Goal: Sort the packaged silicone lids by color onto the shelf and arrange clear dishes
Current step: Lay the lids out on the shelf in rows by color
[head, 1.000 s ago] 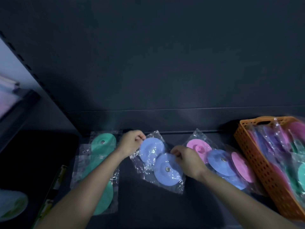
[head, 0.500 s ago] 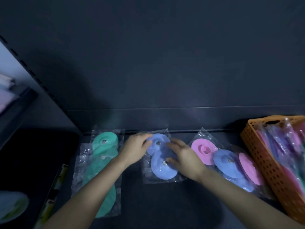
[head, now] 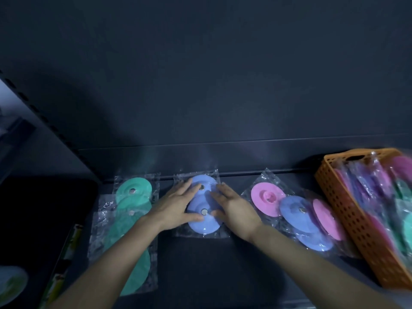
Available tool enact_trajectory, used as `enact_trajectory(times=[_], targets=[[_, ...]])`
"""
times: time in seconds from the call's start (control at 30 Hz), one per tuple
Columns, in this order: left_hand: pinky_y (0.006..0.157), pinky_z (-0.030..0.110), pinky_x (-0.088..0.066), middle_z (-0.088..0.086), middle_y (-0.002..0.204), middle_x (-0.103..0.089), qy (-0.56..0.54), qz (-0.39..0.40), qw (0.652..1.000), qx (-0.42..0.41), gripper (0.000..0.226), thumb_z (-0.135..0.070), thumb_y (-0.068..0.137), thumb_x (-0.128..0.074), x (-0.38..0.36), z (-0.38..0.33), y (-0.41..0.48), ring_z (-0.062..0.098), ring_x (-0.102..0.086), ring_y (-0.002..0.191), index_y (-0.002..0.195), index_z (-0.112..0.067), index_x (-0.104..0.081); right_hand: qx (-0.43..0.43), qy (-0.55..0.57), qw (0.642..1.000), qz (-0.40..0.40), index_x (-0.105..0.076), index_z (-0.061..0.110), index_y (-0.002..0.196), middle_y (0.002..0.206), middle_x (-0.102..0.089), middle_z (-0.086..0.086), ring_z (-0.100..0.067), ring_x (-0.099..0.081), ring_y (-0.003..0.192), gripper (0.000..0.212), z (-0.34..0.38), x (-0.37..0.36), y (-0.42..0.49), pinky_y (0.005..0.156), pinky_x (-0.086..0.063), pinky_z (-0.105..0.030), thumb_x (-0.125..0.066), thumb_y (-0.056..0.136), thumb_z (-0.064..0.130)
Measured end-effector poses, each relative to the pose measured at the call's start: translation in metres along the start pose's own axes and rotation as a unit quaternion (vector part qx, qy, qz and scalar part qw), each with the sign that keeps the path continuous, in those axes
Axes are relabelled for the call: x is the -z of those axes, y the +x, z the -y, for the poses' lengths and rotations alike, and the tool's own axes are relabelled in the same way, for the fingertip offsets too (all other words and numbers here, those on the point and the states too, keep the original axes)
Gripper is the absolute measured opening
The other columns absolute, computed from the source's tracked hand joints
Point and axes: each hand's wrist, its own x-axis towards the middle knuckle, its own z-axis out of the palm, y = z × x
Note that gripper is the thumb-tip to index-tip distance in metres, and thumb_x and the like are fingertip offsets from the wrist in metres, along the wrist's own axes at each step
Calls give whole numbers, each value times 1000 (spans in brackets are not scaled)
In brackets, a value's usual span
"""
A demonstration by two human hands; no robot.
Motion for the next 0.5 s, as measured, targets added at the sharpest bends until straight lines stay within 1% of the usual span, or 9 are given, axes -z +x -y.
enact_trajectory(times=[0.1, 0.2, 0.23, 0.27, 0.33, 0.37, 0.43, 0.47, 0.5], targets=[[118, 30, -8, -10, 158, 16, -9, 6, 1000, 20, 98, -61, 81, -58, 1, -1, -1, 10, 9, 146, 152, -28, 1, -11, -17, 997, -69, -43, 13, 139, 154, -28, 2, -14, -20, 144, 46, -10, 12, -18, 106, -39, -31, -51, 94, 16], [117, 29, -6, -5, 158, 15, 1, 1, 1000, 30, 98, -58, 83, -58, 2, -7, -6, 11, 10, 146, 152, -19, -1, -43, -64, 990, -120, -58, 8, 121, 140, -47, -6, -29, -54, 122, 35, -27, 23, -45, 82, -53, -34, -60, 86, 8], [117, 28, -7, -4, 159, 14, 1, -8, 1000, 27, 97, -57, 83, -58, 2, -11, -7, 12, 9, 146, 152, -16, -4, -68, -62, 988, -122, -57, 9, 122, 140, -44, -5, -31, -55, 118, 34, -33, 26, -54, 80, -54, -37, -57, 88, 10], [116, 27, -10, -4, 159, 11, -5, -26, 999, 18, 94, -55, 83, -59, 1, -17, -9, 11, 7, 146, 152, -16, -8, -92, -52, 986, -127, -52, 10, 129, 146, -38, -6, -30, -51, 123, 38, -38, 30, -63, 88, -51, -38, -53, 91, 13], [112, 23, -18, -6, 160, -1, -27, -78, 996, -18, 80, -47, 86, -60, -1, -33, -11, 8, -4, 146, 150, -17, -22, -145, -23, 983, -114, -41, 12, 141, 154, -25, -4, -26, -35, 136, 48, -49, 36, -78, 107, -34, -33, -49, 94, 15], [110, 21, -22, -7, 159, -9, -41, -104, 993, -34, 72, -42, 87, -60, -4, -43, -11, 7, -12, 145, 147, -18, -29, -165, -27, 980, -112, -40, 12, 141, 153, -28, -5, -26, -36, 135, 49, -55, 40, -84, 106, -34, -33, -49, 93, 13], [105, 17, -24, -8, 152, -29, -75, -138, 986, -58, 55, -33, 90, -59, -10, -67, -8, 7, -29, 139, 140, -18, -43, -180, -39, 975, -124, -51, 12, 131, 138, -44, -10, -29, -52, 117, 45, -67, 45, -93, 88, -45, -32, -50, 86, 4], [103, 14, -25, -6, 146, -40, -90, -147, 982, -71, 47, -29, 91, -59, -13, -81, -7, 9, -37, 133, 135, -17, -49, -186, -42, 974, -120, -54, 11, 124, 130, -50, -8, -29, -56, 110, 43, -73, 47, -98, 82, -46, -30, -49, 82, 1], [100, 12, -28, -2, 138, -50, -107, -151, 979, -80, 41, -26, 91, -60, -15, -95, -6, 11, -46, 126, 129, -15, -55, -186, -43, 975, -112, -56, 11, 122, 129, -52, -7, -28, -56, 109, 44, -78, 50, -103, 84, -44, -27, -50, 80, -1]])
